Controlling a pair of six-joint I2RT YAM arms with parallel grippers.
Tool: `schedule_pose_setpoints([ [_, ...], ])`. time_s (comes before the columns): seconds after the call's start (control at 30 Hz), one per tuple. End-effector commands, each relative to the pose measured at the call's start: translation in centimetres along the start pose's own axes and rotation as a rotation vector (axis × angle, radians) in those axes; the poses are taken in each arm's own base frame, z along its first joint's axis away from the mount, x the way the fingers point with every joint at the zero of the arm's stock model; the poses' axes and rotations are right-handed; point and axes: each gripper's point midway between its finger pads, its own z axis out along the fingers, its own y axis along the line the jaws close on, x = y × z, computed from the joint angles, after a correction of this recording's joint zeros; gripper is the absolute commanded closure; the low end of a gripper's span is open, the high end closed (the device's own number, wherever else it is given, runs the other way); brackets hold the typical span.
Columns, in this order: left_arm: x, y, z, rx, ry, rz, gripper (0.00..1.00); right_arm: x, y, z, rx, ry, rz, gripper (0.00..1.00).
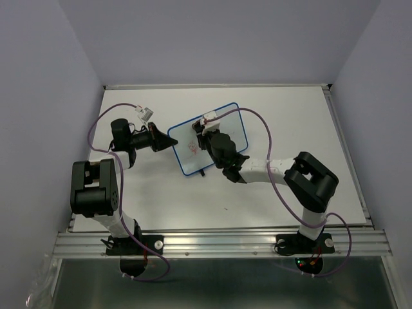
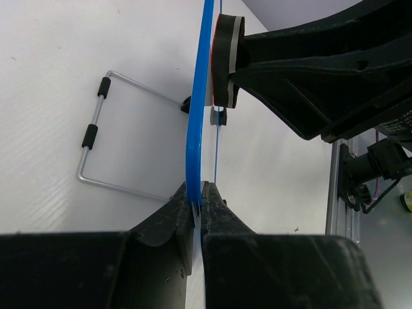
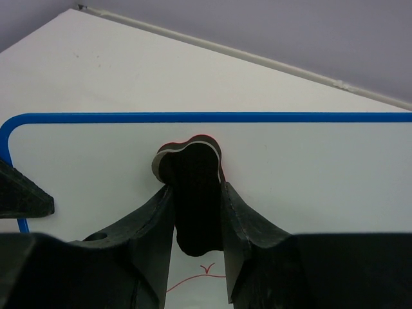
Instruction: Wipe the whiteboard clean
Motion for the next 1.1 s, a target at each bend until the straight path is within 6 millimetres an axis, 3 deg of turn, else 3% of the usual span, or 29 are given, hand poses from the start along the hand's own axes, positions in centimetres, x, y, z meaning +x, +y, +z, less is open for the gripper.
schedule_pose_setpoints([
  [0.0, 0.6, 2.7, 0.1, -0.121, -0.001, 0.08, 1.0, -0.2, -3.9, 0.8, 0.162, -0.001, 0.047, 0.99],
  [0.1, 0.7, 2.8, 0.1, -0.123, 0.0, 0.074, 1.0, -0.4, -6.6, 0.9, 0.211, -0.006, 0.118, 0.99],
  [0.27, 0.6, 2.7, 0.1, -0.116, 0.002, 0.076, 1.0, -0.2, -4.5, -0.1, 0.055, -0.012, 0.113, 0.99],
  [0.4, 0.6, 2.7, 0.1, -0.118, 0.0, 0.076, 1.0, 0.4, -3.7, 0.3, 0.018, 0.007, 0.089, 0.99],
  [0.6, 0.5, 2.7, 0.1, -0.121, -0.002, 0.078, 1.0, 2.0, 0.1, -0.4, -0.124, 0.018, 0.008, 0.99],
  [0.77, 0.5, 2.8, 0.1, -0.127, -0.004, 0.072, 1.0, 4.4, 4.4, -3.0, -0.288, 0.063, -0.057, 0.99],
  [0.9, 0.4, 2.9, 0.1, -0.13, -0.005, 0.072, 1.0, 7.5, 6.4, -4.6, -0.346, 0.128, -0.094, 0.99],
  [1.07, 0.4, 2.8, 0.1, -0.132, -0.005, 0.068, 1.0, 9.6, 8.0, -5.8, -0.376, 0.163, -0.121, 0.99],
])
